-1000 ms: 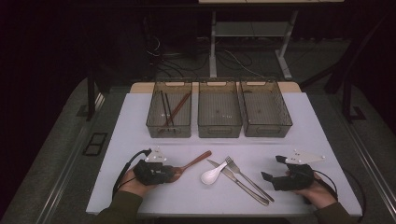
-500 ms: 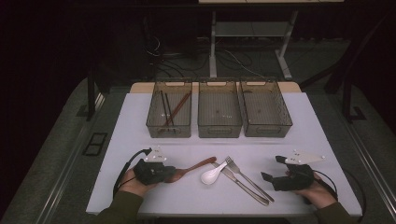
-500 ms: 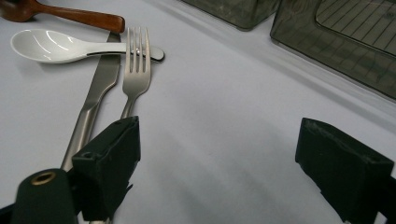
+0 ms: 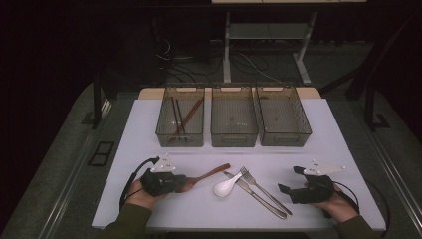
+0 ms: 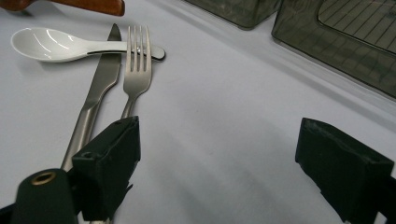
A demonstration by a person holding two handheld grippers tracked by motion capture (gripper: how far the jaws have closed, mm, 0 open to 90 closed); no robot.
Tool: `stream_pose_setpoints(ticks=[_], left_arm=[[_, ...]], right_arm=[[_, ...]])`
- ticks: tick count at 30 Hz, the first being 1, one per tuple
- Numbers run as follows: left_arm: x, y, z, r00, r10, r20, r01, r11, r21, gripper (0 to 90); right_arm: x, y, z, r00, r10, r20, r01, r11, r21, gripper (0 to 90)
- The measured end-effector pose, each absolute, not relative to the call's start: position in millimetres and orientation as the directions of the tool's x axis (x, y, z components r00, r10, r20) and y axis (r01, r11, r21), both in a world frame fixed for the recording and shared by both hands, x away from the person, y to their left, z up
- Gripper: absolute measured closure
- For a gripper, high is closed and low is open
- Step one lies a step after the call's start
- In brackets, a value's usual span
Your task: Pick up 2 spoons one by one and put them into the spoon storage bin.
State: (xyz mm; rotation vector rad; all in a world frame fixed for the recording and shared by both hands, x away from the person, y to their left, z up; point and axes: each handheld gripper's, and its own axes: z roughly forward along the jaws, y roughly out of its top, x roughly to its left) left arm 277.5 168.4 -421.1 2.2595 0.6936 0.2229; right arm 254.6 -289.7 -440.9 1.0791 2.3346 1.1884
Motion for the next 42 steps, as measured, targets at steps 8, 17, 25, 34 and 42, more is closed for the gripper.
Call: stream_pose_setpoints(ticks=[8, 17, 25, 34, 42], left_arm=[[277.4, 169.0, -415.9, 0.834, 0.550, -0.040, 0.403, -0.558, 0.725, 83.0], [279.2, 168.6, -411.6, 0.831, 0.554, -0.045, 0.399, -0.537, 0.743, 83.0], [282.9, 167.9, -406.9, 0.826, 0.560, -0.058, 0.400, -0.511, 0.761, 83.0], [289.5, 164.5, -401.5, 0.825, 0.563, -0.061, 0.397, -0.498, 0.771, 83.0], [300.2, 154.8, -397.2, 0.822, 0.567, -0.056, 0.396, -0.497, 0.772, 83.0]], right_arm=[[255.0, -289.9, -441.1, -0.669, 0.741, 0.061, 0.487, 0.374, 0.789, 14.2], [255.1, -289.6, -441.0, -0.668, 0.741, 0.063, 0.488, 0.373, 0.789, 14.2], [255.0, -289.0, -441.1, -0.670, 0.740, 0.062, 0.489, 0.376, 0.787, 14.2], [255.6, -288.4, -441.1, -0.671, 0.739, 0.063, 0.486, 0.374, 0.790, 14.2], [255.6, -287.7, -440.9, -0.671, 0.739, 0.068, 0.487, 0.369, 0.791, 14.2]])
